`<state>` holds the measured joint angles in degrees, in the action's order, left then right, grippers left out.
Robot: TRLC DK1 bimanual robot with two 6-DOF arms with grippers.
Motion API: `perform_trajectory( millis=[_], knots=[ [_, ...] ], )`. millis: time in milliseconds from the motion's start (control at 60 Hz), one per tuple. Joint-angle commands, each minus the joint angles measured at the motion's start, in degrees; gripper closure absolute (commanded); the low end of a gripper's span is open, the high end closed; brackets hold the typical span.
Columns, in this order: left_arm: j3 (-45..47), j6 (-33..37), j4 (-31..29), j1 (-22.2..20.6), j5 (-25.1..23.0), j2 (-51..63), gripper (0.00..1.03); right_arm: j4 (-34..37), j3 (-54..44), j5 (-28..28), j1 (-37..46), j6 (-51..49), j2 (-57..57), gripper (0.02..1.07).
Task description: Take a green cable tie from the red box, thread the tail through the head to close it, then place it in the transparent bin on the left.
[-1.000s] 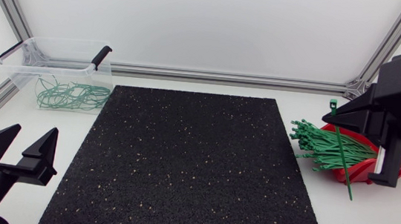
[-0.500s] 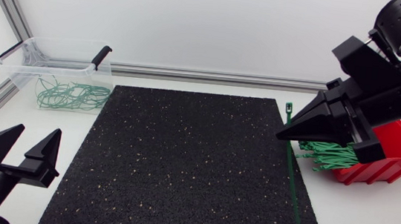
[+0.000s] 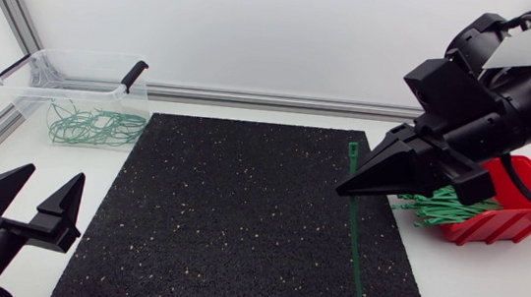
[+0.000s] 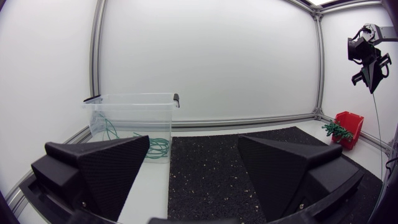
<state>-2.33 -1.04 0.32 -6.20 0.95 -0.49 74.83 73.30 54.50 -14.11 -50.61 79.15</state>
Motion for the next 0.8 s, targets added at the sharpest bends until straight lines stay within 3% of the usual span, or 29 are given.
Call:
perform_trajectory(
  millis=[0, 467, 783],
  knots=[
    [1.27, 1.48, -1.72, -0.48, -0.34, -0.21, 0.04, 0.67, -0.88, 1.22, -1.18, -0.98, 0.56, 1.01],
    [-5.76, -3.53, -7.7, 0.75, -8.25, 2.86, 0.04, -2.58, -2.98, 2.89, -7.25, 1.57, 0.3, 1.01],
    [-14.2, -11.71, -10.42, 3.12, -23.1, 12.62, 0.04, -5.31, -4.92, 2.89, -9.18, 2.97, -0.32, 1.01]
  ],
)
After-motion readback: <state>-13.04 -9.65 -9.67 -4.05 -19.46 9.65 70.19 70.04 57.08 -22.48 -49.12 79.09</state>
